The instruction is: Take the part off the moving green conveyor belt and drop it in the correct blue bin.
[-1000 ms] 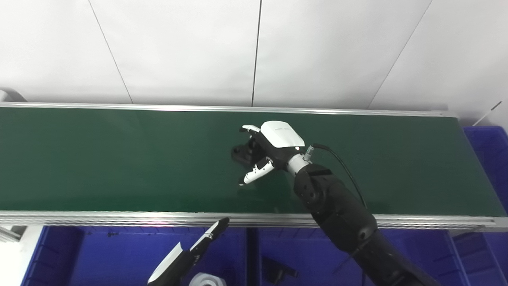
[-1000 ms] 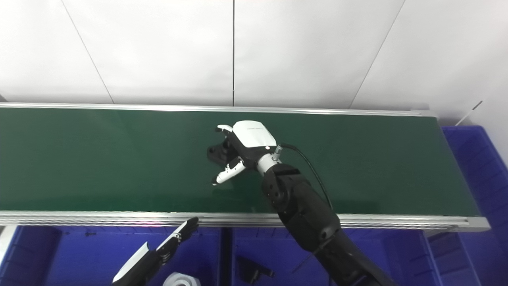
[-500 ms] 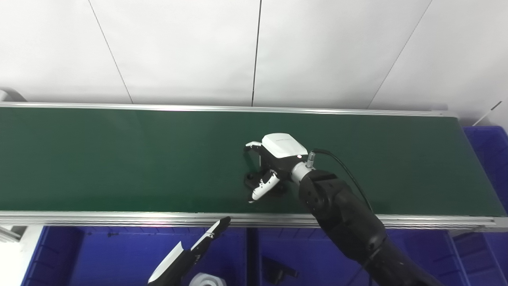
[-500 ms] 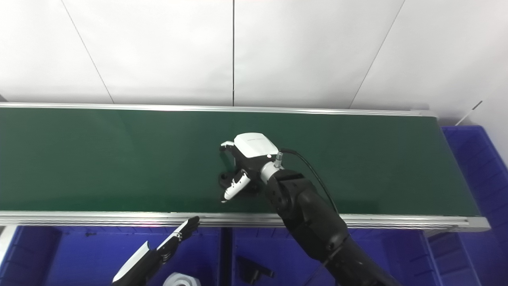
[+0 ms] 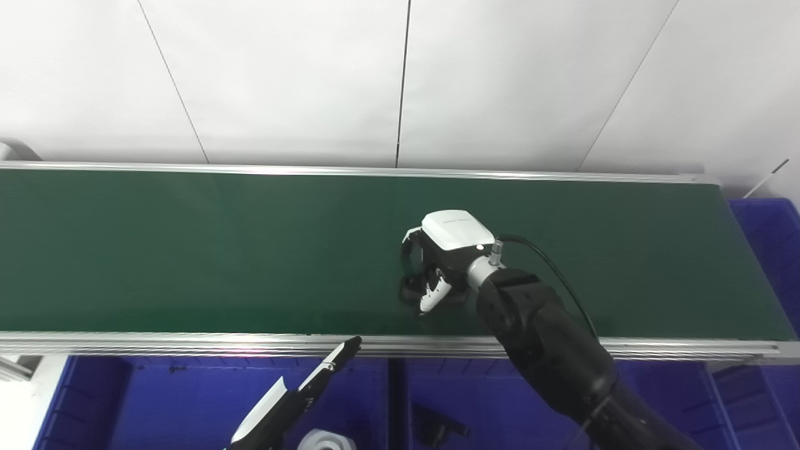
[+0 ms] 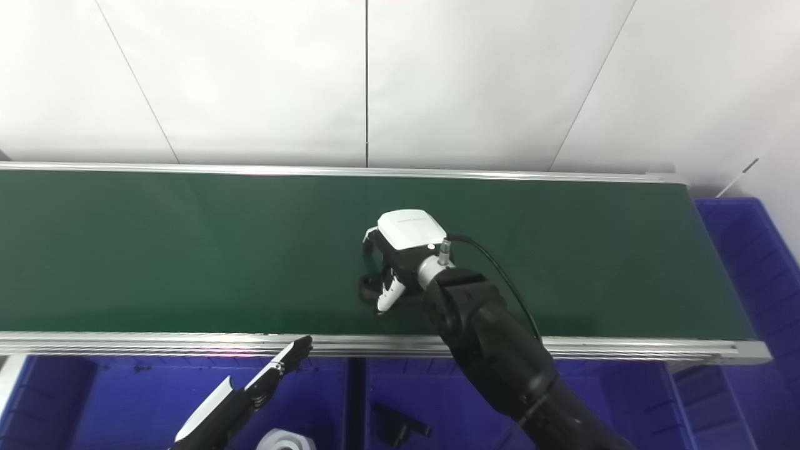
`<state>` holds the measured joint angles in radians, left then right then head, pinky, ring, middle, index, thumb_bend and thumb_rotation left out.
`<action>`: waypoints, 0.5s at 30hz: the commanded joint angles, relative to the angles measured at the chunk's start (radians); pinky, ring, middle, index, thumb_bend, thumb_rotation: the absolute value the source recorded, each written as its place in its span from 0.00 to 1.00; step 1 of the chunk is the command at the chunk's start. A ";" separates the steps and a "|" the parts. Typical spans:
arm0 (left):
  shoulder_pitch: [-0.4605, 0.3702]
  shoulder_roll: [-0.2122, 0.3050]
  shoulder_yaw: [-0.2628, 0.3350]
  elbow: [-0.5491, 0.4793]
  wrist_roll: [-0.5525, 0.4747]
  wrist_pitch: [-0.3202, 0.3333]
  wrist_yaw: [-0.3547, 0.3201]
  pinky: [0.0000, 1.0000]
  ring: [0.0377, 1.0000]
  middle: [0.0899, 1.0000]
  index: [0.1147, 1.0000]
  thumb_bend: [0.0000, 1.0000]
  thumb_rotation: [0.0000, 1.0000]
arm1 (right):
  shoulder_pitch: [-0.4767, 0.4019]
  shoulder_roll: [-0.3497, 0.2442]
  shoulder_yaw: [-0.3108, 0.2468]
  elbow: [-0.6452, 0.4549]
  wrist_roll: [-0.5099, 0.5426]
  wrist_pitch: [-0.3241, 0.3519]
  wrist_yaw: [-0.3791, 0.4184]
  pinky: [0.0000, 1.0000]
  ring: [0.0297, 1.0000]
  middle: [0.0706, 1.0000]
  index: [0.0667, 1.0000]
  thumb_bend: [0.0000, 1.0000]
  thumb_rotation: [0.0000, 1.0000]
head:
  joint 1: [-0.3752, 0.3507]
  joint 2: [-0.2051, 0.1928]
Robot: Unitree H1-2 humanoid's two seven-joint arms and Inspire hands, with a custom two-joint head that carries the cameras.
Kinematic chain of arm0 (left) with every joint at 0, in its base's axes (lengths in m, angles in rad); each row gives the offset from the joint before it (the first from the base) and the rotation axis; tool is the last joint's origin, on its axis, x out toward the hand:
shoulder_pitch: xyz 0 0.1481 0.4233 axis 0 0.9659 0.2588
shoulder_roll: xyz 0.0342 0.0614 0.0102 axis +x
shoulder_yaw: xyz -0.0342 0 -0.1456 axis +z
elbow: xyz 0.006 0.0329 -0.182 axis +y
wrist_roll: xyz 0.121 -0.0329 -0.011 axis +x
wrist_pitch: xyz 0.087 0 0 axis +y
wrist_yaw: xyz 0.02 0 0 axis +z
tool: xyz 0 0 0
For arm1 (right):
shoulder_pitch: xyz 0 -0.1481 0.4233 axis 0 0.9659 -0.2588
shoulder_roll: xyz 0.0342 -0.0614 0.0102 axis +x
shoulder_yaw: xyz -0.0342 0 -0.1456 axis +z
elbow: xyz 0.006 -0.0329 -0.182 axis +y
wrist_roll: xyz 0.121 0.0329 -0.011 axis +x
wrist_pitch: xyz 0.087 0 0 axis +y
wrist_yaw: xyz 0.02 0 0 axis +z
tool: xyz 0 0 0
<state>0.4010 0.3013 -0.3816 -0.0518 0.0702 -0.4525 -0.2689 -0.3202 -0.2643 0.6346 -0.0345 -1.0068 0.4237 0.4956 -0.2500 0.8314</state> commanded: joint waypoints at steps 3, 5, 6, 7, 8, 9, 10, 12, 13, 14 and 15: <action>0.003 0.007 0.004 -0.029 -0.021 -0.017 -0.009 1.00 1.00 1.00 1.00 0.96 0.41 | 0.048 -0.007 0.040 0.049 -0.018 -0.086 -0.068 0.25 0.31 0.39 0.46 0.52 0.00 | 0.001 0.002; 0.004 0.007 0.006 -0.029 -0.023 -0.017 -0.012 1.00 1.00 1.00 1.00 0.96 0.41 | 0.051 -0.010 0.038 0.056 -0.017 -0.113 -0.107 0.20 0.24 0.36 0.46 0.52 0.00 | 0.001 0.002; 0.004 0.007 0.007 -0.029 -0.021 -0.017 -0.014 1.00 1.00 1.00 1.00 0.97 0.41 | 0.053 -0.009 0.035 0.057 -0.014 -0.119 -0.120 0.19 0.24 0.36 0.47 0.52 0.00 | 0.001 0.002; 0.004 0.008 0.007 -0.030 -0.020 -0.017 -0.015 1.00 1.00 1.00 1.00 0.96 0.41 | 0.054 -0.009 0.032 0.057 -0.014 -0.125 -0.132 0.19 0.24 0.36 0.47 0.52 0.00 | 0.001 0.002; 0.004 0.008 0.008 -0.031 -0.020 -0.017 -0.017 1.00 1.00 1.00 1.00 0.96 0.41 | 0.055 -0.008 0.029 0.056 -0.015 -0.133 -0.149 0.18 0.23 0.36 0.46 0.52 0.00 | 0.001 0.002; 0.005 0.007 0.009 -0.031 -0.020 -0.017 -0.018 1.00 1.00 1.00 1.00 0.96 0.41 | 0.056 -0.008 0.026 0.055 -0.014 -0.141 -0.167 0.18 0.23 0.35 0.46 0.52 0.00 | 0.003 0.002; 0.005 0.006 0.010 -0.030 -0.023 -0.017 -0.020 1.00 1.00 1.00 1.00 0.96 0.41 | 0.060 -0.005 0.020 0.052 -0.012 -0.144 -0.187 0.18 0.23 0.35 0.46 0.52 0.00 | 0.003 0.002; 0.005 0.005 0.011 -0.029 -0.024 -0.017 -0.021 1.00 1.00 1.00 1.00 0.96 0.41 | 0.066 -0.003 0.013 0.043 -0.011 -0.162 -0.231 0.22 0.27 0.37 0.47 0.52 0.00 | 0.002 0.003; 0.005 0.004 0.012 -0.029 -0.019 -0.017 -0.019 1.00 1.00 1.00 1.00 0.96 0.41 | 0.068 -0.004 0.010 0.036 -0.012 -0.175 -0.254 0.20 0.25 0.36 0.46 0.52 0.00 | 0.002 0.003; 0.005 0.004 0.012 -0.029 -0.009 -0.017 -0.015 1.00 1.00 1.00 1.00 0.96 0.42 | 0.073 -0.002 0.002 0.027 -0.010 -0.185 -0.281 0.16 0.20 0.36 0.45 0.52 0.00 | 0.002 0.003; 0.005 0.004 0.012 -0.030 -0.004 -0.017 -0.013 1.00 1.00 1.00 1.00 0.96 0.43 | 0.079 0.002 -0.008 0.017 -0.004 -0.192 -0.304 0.14 0.17 0.35 0.45 0.52 0.00 | 0.002 0.004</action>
<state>0.4017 0.3009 -0.3729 -0.0522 0.0663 -0.4525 -0.2874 -0.2554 -0.2743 0.6243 -0.0078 -1.0199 0.2772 0.2103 -0.2485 0.8345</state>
